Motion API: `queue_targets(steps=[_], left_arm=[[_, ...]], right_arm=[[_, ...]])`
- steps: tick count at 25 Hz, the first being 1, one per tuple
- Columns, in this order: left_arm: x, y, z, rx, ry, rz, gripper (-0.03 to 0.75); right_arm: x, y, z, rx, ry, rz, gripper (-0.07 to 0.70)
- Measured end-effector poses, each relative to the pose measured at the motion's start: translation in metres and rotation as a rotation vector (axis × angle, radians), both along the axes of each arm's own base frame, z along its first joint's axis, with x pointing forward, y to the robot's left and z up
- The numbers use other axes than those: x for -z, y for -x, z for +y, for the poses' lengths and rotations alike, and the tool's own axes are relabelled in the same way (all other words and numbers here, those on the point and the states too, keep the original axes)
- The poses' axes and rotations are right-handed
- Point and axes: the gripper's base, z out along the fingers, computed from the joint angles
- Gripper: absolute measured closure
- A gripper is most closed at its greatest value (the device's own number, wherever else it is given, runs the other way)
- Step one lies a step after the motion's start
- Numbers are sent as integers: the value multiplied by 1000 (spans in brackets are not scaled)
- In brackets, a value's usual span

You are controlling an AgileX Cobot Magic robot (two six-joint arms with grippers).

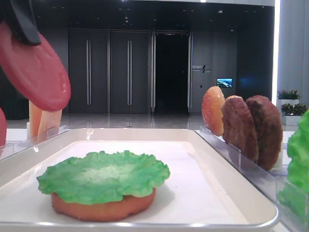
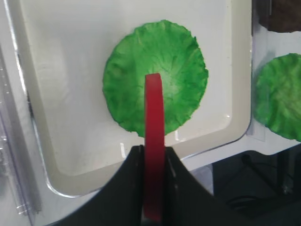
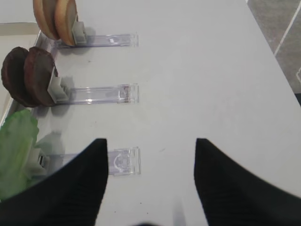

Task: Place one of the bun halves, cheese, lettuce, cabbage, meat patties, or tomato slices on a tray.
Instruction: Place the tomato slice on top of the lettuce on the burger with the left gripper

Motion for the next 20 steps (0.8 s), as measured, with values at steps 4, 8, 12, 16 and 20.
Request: queue_targets(steps=[4,8,12,16,20], left_arm=[[4,8,-4,24,93,-5,657],[9,11,-9,53,183,-26,657],[15,10,-14,75,241,-44,657],[25,4,-17,66,238,-26,657],[39,-1,-20,53,217,8,657]], right_arm=[[0,0,0,0,0,0,214],[0,0,0,0,0,0,214],[0,0,0,0,0,0,214],[0,0,0,0,0,0,214],[0,0,0,0,0,0,214]])
